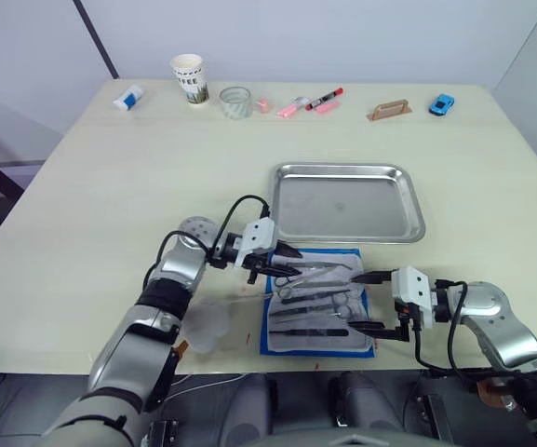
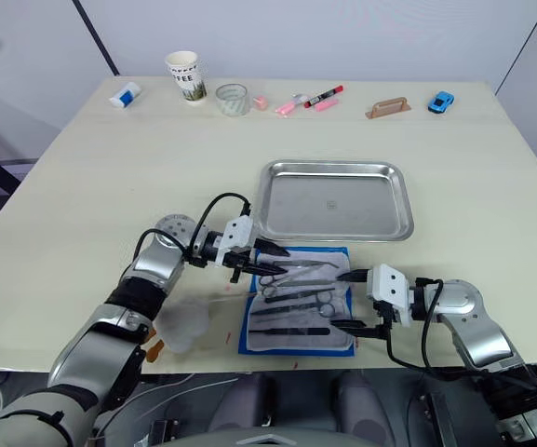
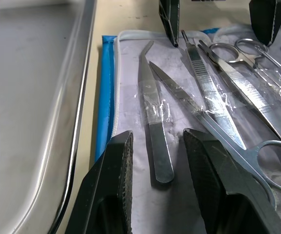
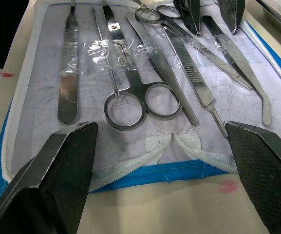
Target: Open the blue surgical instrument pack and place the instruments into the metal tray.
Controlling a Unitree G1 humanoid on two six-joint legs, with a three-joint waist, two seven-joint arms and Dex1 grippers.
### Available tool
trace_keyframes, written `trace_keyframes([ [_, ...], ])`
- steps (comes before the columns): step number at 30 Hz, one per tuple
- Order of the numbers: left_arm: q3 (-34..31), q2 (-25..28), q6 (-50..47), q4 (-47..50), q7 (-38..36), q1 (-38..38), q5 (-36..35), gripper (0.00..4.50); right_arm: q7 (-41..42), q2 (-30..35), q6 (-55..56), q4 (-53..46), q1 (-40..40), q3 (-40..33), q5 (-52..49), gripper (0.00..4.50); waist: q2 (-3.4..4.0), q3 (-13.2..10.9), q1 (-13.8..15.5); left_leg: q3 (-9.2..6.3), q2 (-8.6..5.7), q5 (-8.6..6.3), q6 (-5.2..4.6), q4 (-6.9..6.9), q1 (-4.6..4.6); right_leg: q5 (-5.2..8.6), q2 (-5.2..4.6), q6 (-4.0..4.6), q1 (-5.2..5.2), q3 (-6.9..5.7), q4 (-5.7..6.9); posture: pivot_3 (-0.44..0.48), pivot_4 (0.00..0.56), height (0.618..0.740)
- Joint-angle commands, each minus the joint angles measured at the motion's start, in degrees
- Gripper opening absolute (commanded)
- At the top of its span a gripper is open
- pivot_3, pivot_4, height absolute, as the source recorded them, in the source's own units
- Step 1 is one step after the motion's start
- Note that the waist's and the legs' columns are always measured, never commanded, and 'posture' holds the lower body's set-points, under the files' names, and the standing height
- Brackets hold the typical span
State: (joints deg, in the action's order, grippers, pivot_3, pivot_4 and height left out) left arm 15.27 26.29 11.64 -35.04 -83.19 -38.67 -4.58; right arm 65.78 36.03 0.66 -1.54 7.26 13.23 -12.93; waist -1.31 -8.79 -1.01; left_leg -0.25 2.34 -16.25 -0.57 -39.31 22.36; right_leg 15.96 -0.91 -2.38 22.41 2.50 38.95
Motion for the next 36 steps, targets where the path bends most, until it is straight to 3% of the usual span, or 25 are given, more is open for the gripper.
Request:
trace_keyframes([
  [1,1.50,0.29,-1.16,-1.11,-0.19,0.11,1.84,1.78,-2.40,-0.22,-1.35,2.93,-1.07,1.85,4.05,4.50,0.00,0.00,0.00,0.00,0.00,0.00,0.00,0.03,-0.06,0.00,0.00,0.00,-0.05,0.01,-0.01,0.000,0.150,0.740],
  [3,1.96,0.51,-1.38,-1.07,-0.23,0.07,2.35,1.78,-2.41,-0.26,-1.35,2.89,-1.14,1.84,4.05,4.50,0.00,0.00,0.00,0.02,0.00,-0.01,0.00,0.11,-0.34,0.03,0.00,0.03,-0.31,0.02,-0.07,0.000,0.150,0.740],
  [8,2.39,0.49,-2.31,-0.98,0.36,0.17,2.55,0.08,-2.39,-0.38,-1.38,2.79,-1.28,1.77,4.07,4.50,0.00,0.01,0.00,0.05,0.00,-0.01,0.00,0.16,-0.64,0.08,0.01,0.08,-0.67,-0.04,-0.12,0.000,0.150,0.740],
  [9,2.43,0.48,-2.52,-0.93,0.54,0.20,2.54,0.02,-2.40,-0.38,-1.38,2.80,-1.30,1.76,4.09,4.50,0.00,0.01,0.00,0.03,0.01,-0.01,0.00,0.16,-0.64,0.08,0.01,0.08,-0.68,-0.04,-0.13,0.000,0.150,0.740],
  [22,1.91,0.93,-5.54,4.09,1.05,-0.70,1.65,0.02,-2.08,-0.33,-1.39,2.96,-1.12,2.05,4.21,4.50,-0.01,0.02,0.02,-0.01,0.01,-0.01,0.00,0.16,-0.63,0.08,0.01,0.09,-0.69,-0.06,-0.13,0.000,0.150,0.740],
  [36,3.03,3.43,-15.69,15.84,1.17,-2.42,2.72,0.02,-2.07,-0.67,-1.30,3.48,-0.71,2.82,4.72,4.50,-0.01,0.01,-0.02,-0.03,0.01,-0.01,0.00,0.16,-0.63,0.09,0.01,0.10,-0.68,-0.05,-0.13,0.000,0.150,0.740],
])
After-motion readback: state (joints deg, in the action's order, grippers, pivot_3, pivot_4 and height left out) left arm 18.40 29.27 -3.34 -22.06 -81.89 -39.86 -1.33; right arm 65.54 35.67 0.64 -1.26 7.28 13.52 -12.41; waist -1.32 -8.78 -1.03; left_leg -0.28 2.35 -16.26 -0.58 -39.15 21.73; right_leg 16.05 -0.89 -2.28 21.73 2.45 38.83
